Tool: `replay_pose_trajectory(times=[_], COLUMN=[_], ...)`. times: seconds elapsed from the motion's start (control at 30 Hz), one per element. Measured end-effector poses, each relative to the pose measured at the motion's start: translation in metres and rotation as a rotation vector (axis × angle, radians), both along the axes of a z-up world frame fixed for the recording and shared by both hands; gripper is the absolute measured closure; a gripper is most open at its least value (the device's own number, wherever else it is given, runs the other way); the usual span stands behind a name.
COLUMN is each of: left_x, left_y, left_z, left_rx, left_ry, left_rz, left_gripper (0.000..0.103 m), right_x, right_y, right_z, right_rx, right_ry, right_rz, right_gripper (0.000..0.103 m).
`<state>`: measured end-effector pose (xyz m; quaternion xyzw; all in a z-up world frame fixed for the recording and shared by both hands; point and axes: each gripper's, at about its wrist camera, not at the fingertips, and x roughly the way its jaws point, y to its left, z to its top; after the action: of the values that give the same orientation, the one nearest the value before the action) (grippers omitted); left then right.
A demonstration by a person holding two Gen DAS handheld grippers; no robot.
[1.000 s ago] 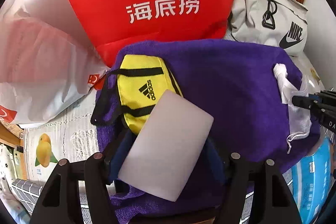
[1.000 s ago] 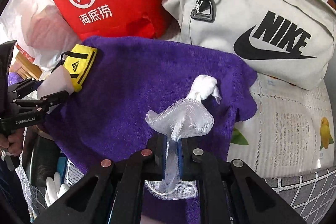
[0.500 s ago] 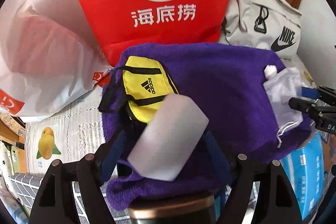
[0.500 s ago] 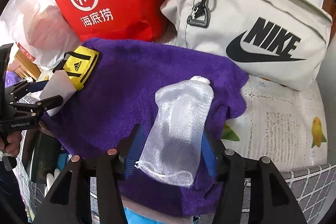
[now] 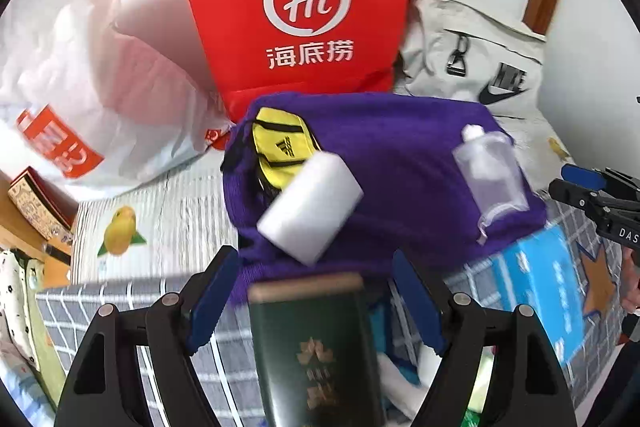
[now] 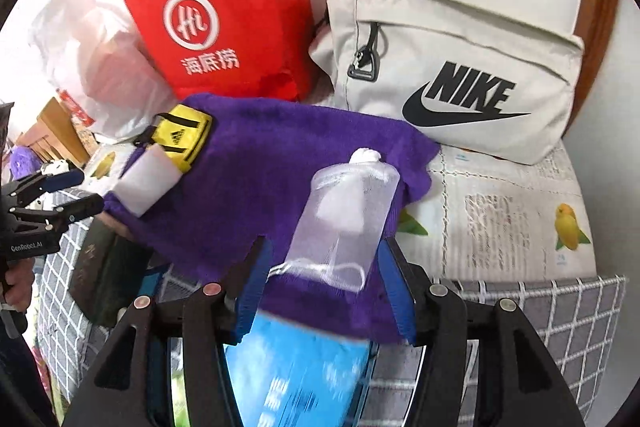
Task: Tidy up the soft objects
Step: 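Open both tools to release the sponge pad and plastic bag onto the towel, then move the left tool to the green snack packet while the right tool grasps the black watch strap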
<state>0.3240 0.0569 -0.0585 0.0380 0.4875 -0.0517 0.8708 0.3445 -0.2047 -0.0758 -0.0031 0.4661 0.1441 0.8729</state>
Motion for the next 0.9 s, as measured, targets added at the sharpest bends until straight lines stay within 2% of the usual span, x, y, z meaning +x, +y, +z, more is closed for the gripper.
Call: replay_pose_trajectory(times=[0.33,0.57,0.77,0.9], left_x=[-0.079,-0.117,-0.144,-0.158], left_y=[-0.008,-0.015,-0.023,-0.025], left_z=[0.005,-0.001,-0.01,-0.021], left_rx=[-0.037,-0.091,-0.104,-0.125], left_ry=[-0.006,-0.006,-0.011,0.006], left_rz=[0.004,0.024,0.017,0.021], left_gripper=[0.025,0.025,0.025,0.025], right_x=[-0.086,-0.151,-0.202,-0.224], right_y=[0.001,-0.002,0.002,0.013], right_z=[0.014,0.014,-0.014,-0.041], right_rx=[0.038,0.002,0.004,0.027], right_ry=[-0.034,-0.07,-0.039,0.016], right_rz=[0.017,0.038,0.078,0.112], right_gripper=[0.048,0.048,0.048,0.055])
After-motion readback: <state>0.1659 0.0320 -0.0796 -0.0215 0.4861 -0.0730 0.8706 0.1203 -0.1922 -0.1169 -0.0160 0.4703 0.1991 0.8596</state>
